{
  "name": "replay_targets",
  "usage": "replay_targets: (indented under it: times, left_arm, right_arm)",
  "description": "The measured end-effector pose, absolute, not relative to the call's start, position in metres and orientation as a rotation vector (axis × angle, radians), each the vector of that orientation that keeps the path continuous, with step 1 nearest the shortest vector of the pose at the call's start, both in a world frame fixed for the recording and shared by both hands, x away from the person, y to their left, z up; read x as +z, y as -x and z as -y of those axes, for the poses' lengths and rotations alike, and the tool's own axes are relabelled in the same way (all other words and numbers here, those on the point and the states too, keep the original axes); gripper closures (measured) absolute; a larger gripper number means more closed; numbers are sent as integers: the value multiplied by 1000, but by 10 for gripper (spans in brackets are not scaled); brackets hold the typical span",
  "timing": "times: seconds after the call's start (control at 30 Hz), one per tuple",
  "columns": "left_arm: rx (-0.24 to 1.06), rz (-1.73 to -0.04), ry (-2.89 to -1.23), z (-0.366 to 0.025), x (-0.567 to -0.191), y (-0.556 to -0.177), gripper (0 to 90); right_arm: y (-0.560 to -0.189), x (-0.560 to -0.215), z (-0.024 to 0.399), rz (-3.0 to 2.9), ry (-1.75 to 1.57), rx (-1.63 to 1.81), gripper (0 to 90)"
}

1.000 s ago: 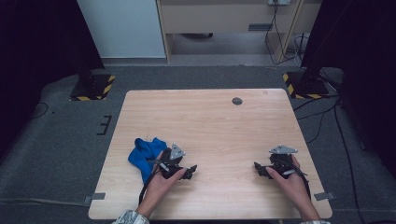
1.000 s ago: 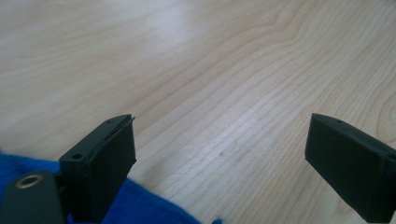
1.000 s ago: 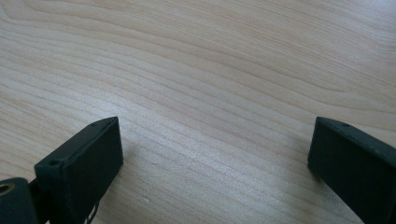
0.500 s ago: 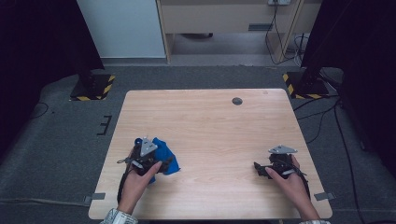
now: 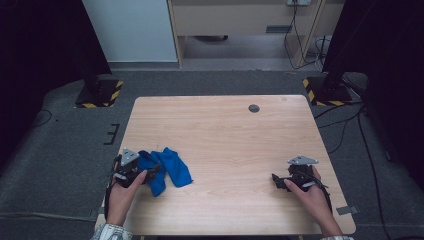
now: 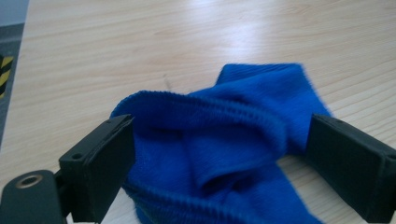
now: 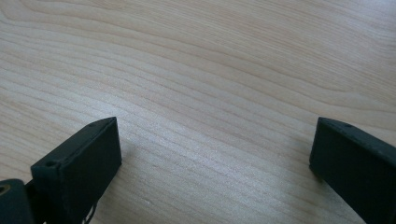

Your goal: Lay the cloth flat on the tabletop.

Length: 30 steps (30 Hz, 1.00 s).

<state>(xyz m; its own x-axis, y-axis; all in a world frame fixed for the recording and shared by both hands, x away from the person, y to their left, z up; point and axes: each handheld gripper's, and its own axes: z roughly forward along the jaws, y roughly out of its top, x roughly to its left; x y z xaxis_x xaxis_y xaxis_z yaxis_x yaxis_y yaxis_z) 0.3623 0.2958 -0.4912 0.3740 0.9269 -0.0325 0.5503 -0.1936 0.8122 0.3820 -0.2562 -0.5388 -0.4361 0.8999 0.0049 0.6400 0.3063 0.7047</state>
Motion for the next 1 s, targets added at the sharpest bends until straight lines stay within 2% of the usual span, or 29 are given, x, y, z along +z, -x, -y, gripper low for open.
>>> replay_targets:
  times: [0.37, 0.8, 0.9, 1.0]
  left_arm:
    - [582, -1323, -1875, -300, -508, -371, 71]
    - [542, -1331, -2018, -291, -532, -386, 101]
    - [569, -1330, -2030, -289, -532, -386, 138]
    - [581, -1325, -2028, -289, -531, -385, 236]
  right_arm:
    - [-382, -539, 256, -2185, -1374, 907, 23]
    - [-382, -539, 256, -2188, -1371, 905, 23]
    - [-382, -539, 256, -2186, -1372, 906, 23]
    - [-382, -539, 256, -2184, -1372, 906, 22]
